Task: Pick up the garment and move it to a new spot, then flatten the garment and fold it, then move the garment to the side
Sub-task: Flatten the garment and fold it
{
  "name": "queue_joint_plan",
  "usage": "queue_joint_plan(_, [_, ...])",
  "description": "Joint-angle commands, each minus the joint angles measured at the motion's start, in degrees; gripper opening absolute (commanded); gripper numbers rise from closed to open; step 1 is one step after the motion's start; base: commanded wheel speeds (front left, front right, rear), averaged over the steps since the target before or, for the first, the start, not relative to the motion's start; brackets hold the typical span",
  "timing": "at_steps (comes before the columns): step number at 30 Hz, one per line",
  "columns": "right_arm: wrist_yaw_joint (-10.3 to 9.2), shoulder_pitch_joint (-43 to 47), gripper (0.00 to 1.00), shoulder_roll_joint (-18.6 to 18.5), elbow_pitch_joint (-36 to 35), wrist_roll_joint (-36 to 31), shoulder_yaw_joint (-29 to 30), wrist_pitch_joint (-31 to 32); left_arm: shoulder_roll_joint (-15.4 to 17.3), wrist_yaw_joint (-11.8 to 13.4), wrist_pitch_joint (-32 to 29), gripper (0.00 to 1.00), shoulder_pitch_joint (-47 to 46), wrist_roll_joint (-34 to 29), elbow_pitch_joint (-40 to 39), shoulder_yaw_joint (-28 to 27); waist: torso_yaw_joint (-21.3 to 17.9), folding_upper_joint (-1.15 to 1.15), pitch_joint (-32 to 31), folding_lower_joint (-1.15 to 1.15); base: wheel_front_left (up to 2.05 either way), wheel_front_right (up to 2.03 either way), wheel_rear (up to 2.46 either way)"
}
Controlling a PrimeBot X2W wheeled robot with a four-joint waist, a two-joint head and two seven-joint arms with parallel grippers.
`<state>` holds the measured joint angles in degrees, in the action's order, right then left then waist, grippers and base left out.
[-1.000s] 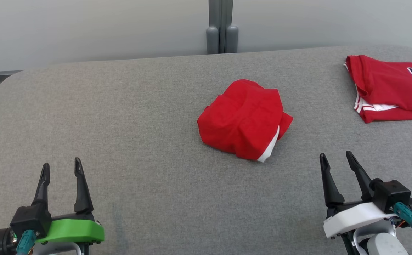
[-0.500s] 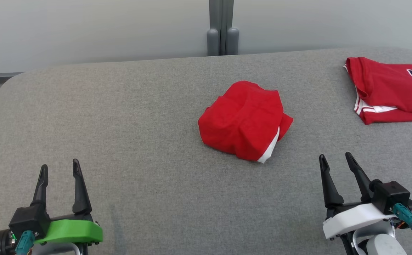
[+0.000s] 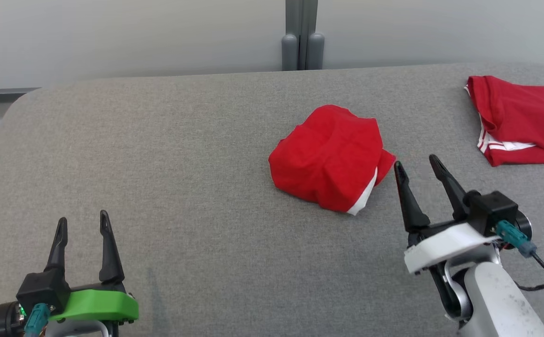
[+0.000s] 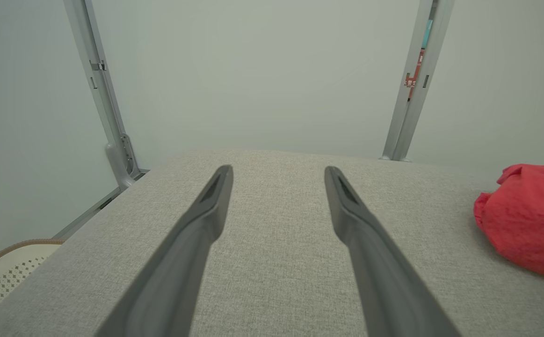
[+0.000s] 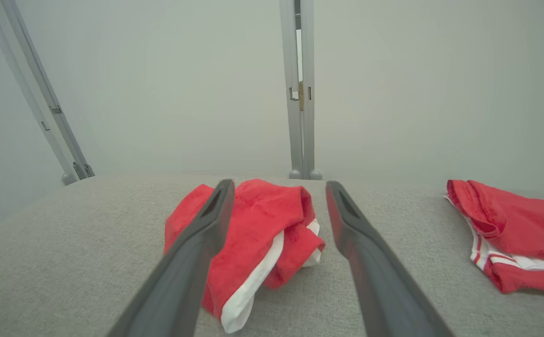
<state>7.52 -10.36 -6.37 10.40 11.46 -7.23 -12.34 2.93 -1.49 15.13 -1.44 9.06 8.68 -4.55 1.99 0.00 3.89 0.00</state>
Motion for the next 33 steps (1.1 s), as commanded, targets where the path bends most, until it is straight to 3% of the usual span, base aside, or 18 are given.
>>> queue_joint_plan(1, [-0.07,-1.69,1.0,-0.49,1.05,0.02,-0.44,0.89,-0.01,-0.21,-0.02,1.0,-0.92,-0.18,0.15,0.18,0.56,0.0,0.34,0.0,0.0,0.0,0.0])
queue_joint_plan(14, [-0.07,-11.08,1.0,-0.01,16.34,2.54,-0.6,1.71,0.02,1.12,-0.02,1.0,-3.16,1.54,0.05,3.53,5.59,0.0,4.03,0.0,0.0,0.0,0.0])
queue_joint_plan(27, [-0.07,-17.16,1.0,0.79,27.64,5.77,-2.48,-1.58,0.02,2.03,-0.02,1.0,-5.46,1.41,-0.05,5.49,6.76,0.0,7.28,0.0,0.0,0.0,0.0])
queue_joint_plan(28, [-0.07,-17.86,0.6,0.98,28.32,6.31,-2.69,-1.72,0.02,1.9,-0.02,1.0,-5.82,1.47,0.07,5.79,6.94,0.0,7.42,0.0,0.0,0.0,0.0])
queue_joint_plan(29, [-0.07,-18.71,0.08,1.09,28.68,6.7,-2.98,-2.01,0.02,1.85,-0.02,1.0,-6.16,1.55,0.2,6.13,7.13,0.0,7.53,0.0,0.0,0.0,0.0])
queue_joint_plan(30, [-0.07,-19.34,0.0,1.08,28.85,6.79,-3.34,-2.21,0.02,1.87,-0.02,1.0,-6.37,1.65,0.29,6.35,7.27,0.0,7.59,0.0,0.0,0.0,0.0])
queue_joint_plan(33, [-0.07,-21.35,0.0,1.05,28.73,6.5,-4.5,-2.66,0.02,2.05,-0.02,1.0,-6.89,2.01,0.58,7.18,7.78,0.0,7.75,0.0,0.0,0.0,0.0])
